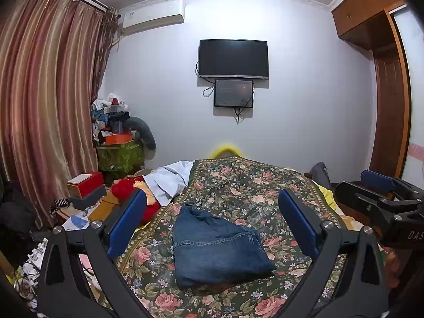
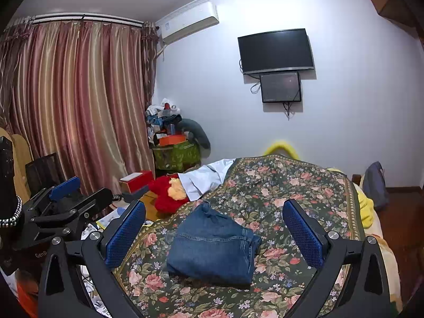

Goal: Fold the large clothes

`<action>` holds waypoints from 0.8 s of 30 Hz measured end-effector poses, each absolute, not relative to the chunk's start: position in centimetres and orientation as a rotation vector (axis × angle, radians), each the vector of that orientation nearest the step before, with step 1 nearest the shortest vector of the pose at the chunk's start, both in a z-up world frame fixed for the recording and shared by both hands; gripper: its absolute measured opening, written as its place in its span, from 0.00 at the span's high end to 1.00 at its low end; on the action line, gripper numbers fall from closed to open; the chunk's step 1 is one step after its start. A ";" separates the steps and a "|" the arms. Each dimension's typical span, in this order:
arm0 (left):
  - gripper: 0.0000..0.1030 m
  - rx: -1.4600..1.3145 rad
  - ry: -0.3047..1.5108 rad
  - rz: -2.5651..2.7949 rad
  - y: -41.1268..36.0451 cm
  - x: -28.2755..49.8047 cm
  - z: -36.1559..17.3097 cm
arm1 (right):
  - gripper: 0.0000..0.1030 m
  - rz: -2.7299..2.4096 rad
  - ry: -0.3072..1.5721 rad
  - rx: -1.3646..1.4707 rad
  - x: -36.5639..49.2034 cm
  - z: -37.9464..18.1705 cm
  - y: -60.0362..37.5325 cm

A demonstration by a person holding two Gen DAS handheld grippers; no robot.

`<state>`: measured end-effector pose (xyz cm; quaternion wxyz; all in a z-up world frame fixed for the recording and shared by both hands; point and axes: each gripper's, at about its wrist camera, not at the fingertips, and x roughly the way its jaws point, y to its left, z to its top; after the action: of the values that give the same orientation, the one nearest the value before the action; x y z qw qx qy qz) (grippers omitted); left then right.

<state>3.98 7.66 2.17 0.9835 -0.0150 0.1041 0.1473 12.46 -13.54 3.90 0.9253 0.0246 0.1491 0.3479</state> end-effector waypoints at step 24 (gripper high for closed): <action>0.01 -0.024 0.203 0.274 7.7 4.3 2.3 | 0.00 0.702 0.298 0.059 12.2 3.8 -13.6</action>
<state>4.33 7.71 2.30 0.9854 -0.0121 0.1010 0.1364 12.23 -13.56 3.79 0.9277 0.0289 0.1453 0.3426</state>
